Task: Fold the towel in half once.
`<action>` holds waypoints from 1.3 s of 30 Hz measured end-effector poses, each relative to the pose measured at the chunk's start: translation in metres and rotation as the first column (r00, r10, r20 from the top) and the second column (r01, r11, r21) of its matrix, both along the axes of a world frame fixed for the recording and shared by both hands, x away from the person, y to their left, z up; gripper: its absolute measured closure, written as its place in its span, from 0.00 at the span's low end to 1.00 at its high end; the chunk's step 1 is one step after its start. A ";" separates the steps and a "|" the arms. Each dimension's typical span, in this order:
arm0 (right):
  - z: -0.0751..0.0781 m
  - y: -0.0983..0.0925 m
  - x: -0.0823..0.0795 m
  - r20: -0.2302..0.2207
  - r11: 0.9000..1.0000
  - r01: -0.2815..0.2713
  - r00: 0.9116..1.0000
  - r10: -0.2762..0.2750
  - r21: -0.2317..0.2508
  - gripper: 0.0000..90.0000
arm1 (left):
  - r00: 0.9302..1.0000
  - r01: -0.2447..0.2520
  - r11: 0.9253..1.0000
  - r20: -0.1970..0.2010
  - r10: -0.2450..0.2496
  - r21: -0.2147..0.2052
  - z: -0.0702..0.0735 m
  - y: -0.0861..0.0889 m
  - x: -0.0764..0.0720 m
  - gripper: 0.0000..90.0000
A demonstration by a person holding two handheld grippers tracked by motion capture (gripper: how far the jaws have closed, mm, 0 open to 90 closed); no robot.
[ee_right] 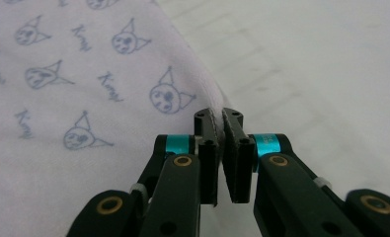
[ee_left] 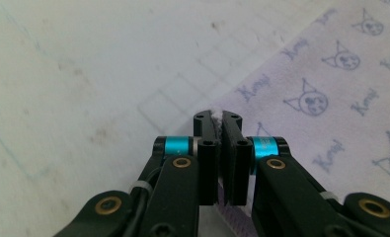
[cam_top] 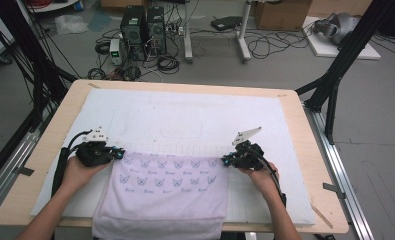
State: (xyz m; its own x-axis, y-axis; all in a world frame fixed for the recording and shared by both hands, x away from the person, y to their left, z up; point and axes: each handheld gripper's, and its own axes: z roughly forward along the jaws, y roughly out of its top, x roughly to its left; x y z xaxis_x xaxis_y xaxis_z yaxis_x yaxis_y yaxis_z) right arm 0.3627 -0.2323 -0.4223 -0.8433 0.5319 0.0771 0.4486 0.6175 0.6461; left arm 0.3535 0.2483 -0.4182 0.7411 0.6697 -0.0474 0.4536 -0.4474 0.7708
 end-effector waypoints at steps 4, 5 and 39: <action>0.021 -0.016 0.024 0.053 0.996 0.077 0.996 -0.075 -0.034 0.96 | 0.999 -0.017 1.000 0.050 0.017 -0.002 0.020 -0.018 0.025 0.96; 0.028 -0.020 0.030 0.065 0.994 0.099 0.993 -0.097 -0.038 0.96 | 0.998 -0.026 1.000 0.055 0.026 -0.007 0.026 -0.022 0.033 0.96; 0.030 -0.002 0.032 0.095 0.996 0.044 0.994 -0.051 0.073 0.68 | 0.997 -0.015 0.999 0.074 0.017 -0.032 0.016 0.001 0.030 0.65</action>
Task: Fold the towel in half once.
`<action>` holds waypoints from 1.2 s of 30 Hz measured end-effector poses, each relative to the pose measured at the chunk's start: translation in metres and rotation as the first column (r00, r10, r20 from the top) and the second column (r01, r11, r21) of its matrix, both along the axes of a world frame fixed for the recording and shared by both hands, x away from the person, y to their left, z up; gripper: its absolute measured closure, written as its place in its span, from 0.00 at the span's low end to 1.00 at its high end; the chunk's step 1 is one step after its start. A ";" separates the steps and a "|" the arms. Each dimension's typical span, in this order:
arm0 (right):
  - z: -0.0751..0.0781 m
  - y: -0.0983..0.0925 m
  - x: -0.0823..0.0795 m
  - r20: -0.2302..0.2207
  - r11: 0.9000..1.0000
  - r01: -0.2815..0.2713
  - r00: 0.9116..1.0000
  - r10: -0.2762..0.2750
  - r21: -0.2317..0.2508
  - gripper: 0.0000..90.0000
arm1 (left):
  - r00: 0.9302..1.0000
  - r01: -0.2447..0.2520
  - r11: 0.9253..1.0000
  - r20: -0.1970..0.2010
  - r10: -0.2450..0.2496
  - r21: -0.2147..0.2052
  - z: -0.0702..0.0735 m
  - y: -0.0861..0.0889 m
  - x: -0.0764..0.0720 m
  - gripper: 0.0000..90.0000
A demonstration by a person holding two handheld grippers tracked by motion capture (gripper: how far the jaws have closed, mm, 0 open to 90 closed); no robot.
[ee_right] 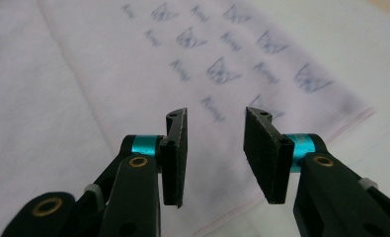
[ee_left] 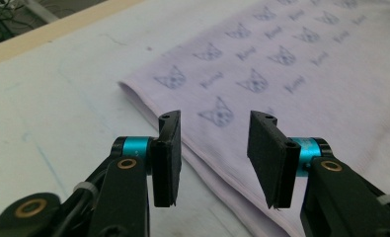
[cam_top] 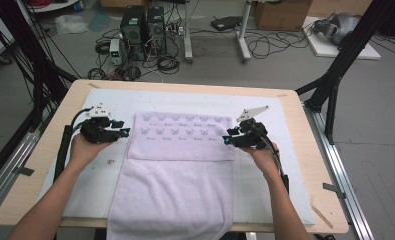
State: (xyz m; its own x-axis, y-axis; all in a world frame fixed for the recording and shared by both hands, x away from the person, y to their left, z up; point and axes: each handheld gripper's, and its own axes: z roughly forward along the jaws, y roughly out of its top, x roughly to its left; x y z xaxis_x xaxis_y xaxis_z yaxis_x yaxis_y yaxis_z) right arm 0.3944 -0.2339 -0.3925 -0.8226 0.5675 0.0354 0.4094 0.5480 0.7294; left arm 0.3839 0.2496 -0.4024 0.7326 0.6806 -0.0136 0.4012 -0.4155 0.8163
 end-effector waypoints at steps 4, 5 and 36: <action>-0.015 -0.003 -0.012 -0.015 1.000 -0.015 1.000 0.015 0.027 0.67 | 0.999 0.048 0.999 -0.014 -0.049 -0.016 -0.012 -0.001 -0.014 0.66; -0.017 -0.004 -0.014 -0.016 0.999 -0.018 1.000 0.019 0.031 0.67 | 0.998 0.057 0.998 -0.012 -0.057 -0.022 -0.014 -0.002 -0.017 0.66; 0.000 0.000 -0.028 0.015 0.997 -0.071 0.997 0.071 0.021 0.95 | 0.997 0.078 0.996 -0.023 -0.079 -0.041 0.006 -0.008 -0.030 0.96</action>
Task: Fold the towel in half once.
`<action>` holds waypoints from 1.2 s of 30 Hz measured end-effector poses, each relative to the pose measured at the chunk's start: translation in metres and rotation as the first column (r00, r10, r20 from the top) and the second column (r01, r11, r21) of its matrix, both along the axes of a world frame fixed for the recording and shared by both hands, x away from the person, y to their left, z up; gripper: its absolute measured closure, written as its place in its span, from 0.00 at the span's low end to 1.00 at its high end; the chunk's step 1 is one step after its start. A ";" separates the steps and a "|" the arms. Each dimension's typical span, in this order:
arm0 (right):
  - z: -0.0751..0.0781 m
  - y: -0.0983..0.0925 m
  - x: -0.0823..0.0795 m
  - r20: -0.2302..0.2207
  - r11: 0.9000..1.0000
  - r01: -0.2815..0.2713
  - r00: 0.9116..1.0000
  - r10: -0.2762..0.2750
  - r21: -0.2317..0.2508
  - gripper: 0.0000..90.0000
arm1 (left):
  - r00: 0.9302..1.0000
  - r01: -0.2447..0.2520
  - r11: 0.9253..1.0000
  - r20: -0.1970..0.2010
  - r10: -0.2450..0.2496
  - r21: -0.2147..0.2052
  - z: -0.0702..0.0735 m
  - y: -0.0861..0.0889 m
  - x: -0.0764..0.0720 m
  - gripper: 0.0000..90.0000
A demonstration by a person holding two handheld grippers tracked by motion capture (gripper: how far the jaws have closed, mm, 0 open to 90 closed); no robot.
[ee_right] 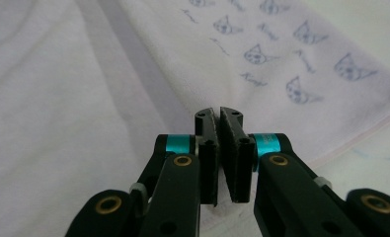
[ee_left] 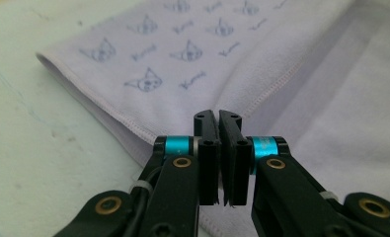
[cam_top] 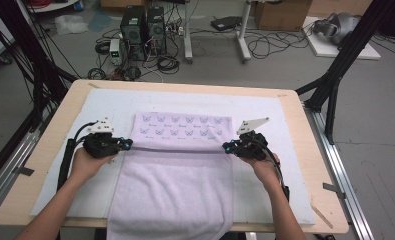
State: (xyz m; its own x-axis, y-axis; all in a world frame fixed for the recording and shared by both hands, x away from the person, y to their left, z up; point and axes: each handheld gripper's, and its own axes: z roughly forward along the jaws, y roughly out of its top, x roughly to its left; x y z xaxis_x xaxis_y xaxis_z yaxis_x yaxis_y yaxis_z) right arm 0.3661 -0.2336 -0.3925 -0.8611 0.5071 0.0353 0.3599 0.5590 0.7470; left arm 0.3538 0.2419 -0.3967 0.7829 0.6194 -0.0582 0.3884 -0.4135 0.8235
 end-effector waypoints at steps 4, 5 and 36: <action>0.012 -0.002 -0.023 0.007 0.999 -0.047 0.999 0.047 0.014 0.96 | 0.999 0.039 0.999 0.008 -0.039 0.001 0.009 0.006 -0.027 0.96; 0.013 -0.001 -0.033 0.010 0.998 -0.062 0.998 0.062 0.009 0.96 | 0.999 0.050 0.999 0.014 -0.050 0.007 0.010 0.008 -0.037 0.96; -0.043 0.010 -0.092 -0.052 0.985 -0.162 0.986 0.159 -0.063 0.97 | 0.982 0.185 0.976 -0.042 -0.182 0.114 -0.040 -0.004 -0.098 0.97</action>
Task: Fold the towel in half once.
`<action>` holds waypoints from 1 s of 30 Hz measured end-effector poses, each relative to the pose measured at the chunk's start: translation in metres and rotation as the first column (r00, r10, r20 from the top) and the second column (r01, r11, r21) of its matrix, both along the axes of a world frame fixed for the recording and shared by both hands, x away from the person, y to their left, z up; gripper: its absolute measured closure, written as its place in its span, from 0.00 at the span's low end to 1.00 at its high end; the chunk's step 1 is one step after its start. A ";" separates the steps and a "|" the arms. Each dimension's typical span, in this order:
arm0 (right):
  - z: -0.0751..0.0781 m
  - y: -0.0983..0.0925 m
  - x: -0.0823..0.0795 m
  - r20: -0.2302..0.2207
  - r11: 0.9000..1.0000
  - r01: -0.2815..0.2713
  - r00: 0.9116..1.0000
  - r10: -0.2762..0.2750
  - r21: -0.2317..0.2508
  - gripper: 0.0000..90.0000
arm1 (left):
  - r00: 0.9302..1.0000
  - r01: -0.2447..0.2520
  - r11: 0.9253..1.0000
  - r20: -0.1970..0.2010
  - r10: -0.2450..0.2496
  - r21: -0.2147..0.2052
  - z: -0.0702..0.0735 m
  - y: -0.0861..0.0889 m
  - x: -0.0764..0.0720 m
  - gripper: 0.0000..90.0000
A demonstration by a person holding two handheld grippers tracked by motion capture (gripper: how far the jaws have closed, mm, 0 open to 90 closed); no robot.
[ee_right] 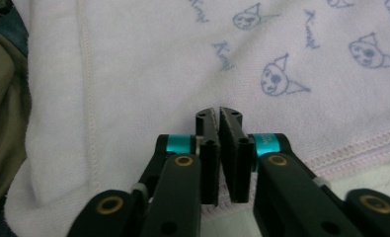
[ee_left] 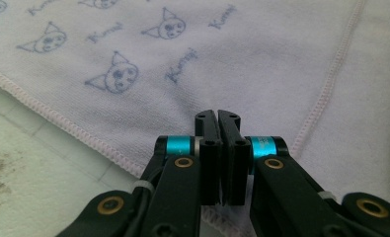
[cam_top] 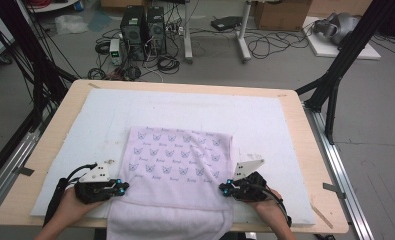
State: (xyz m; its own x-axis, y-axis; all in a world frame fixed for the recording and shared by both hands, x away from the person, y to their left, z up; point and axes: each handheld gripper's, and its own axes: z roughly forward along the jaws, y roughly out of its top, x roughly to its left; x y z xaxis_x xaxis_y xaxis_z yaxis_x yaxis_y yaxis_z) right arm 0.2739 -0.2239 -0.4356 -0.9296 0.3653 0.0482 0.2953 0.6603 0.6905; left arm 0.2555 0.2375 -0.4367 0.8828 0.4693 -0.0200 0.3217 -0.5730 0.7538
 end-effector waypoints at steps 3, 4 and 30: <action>0.008 -0.004 0.001 0.003 0.999 0.005 1.000 -0.005 0.031 0.98 | 1.000 -0.008 1.000 0.013 0.008 -0.022 0.009 0.003 -0.002 0.98; 0.012 -0.006 0.002 0.000 0.999 0.008 1.000 -0.008 0.051 0.98 | 1.000 -0.011 0.999 0.020 0.012 -0.031 0.013 0.004 -0.004 0.98; 0.046 -0.016 -0.013 0.010 0.992 -0.025 1.000 0.024 0.121 0.75 | 0.996 -0.027 0.994 0.079 0.035 -0.101 0.038 0.010 -0.028 0.72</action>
State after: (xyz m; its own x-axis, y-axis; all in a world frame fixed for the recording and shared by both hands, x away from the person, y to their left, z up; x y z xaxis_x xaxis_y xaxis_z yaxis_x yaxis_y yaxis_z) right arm 0.2612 -0.2397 -0.3898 -0.9387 0.3347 0.0831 0.2742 0.5784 0.7683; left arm 0.2279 0.2474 -0.3982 0.8687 0.4954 0.0026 0.2736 -0.4842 0.8311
